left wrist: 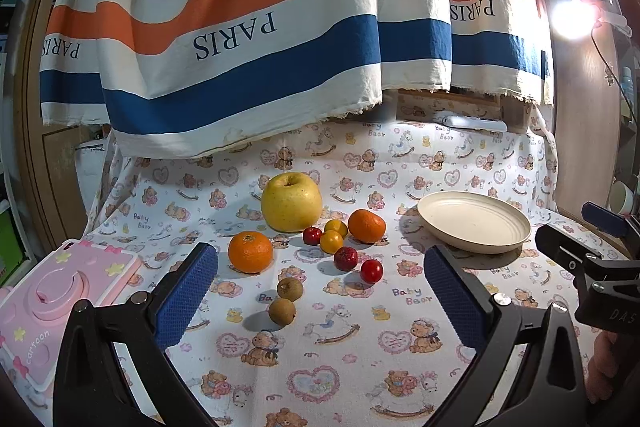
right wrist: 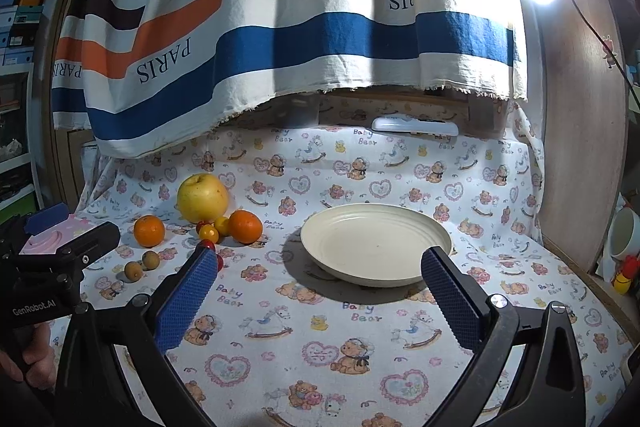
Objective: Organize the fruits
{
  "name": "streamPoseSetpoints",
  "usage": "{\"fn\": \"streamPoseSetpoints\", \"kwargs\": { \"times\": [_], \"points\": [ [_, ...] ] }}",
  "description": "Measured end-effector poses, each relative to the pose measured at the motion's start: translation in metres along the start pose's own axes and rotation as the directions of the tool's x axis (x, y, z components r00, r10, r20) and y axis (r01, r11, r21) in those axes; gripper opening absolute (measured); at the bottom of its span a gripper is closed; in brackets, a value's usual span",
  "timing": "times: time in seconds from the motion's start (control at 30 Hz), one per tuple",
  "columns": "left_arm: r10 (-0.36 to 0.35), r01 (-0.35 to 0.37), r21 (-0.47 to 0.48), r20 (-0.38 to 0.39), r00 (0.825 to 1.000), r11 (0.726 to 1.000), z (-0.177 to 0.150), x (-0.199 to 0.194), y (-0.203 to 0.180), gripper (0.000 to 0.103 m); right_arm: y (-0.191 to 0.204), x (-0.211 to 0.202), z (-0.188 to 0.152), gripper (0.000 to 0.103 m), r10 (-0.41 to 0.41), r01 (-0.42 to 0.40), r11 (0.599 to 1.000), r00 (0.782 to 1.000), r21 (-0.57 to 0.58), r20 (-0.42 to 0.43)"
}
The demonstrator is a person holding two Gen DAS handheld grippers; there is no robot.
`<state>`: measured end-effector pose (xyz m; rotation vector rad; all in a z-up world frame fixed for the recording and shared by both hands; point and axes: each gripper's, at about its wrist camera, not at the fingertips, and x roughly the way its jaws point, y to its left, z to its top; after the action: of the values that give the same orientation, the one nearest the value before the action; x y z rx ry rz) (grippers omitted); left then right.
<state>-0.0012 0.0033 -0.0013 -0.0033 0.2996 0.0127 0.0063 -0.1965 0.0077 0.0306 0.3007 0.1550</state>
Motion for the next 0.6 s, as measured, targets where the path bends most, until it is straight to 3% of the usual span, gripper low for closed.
{"fn": "streamPoseSetpoints", "kwargs": {
  "times": [0.4,0.5,0.6],
  "points": [
    [-0.001,0.001,0.011,-0.001,1.000,1.000,-0.0010,-0.0017,-0.0033,0.103,0.0000,0.0012,0.0016,0.102,0.007,-0.007,1.000,1.000,-0.003,-0.015],
    [0.004,-0.003,0.012,-0.004,1.000,1.000,-0.0001,-0.0017,-0.0054,0.103,-0.0013,-0.0002,0.0011,0.095,-0.012,0.012,1.000,1.000,0.003,-0.010],
    [0.010,-0.010,0.009,-0.005,1.000,1.000,0.0006,-0.0018,-0.0059,0.103,-0.0020,0.0019,0.0010,0.095,-0.013,0.014,1.000,1.000,0.006,-0.018]
  ]
}}
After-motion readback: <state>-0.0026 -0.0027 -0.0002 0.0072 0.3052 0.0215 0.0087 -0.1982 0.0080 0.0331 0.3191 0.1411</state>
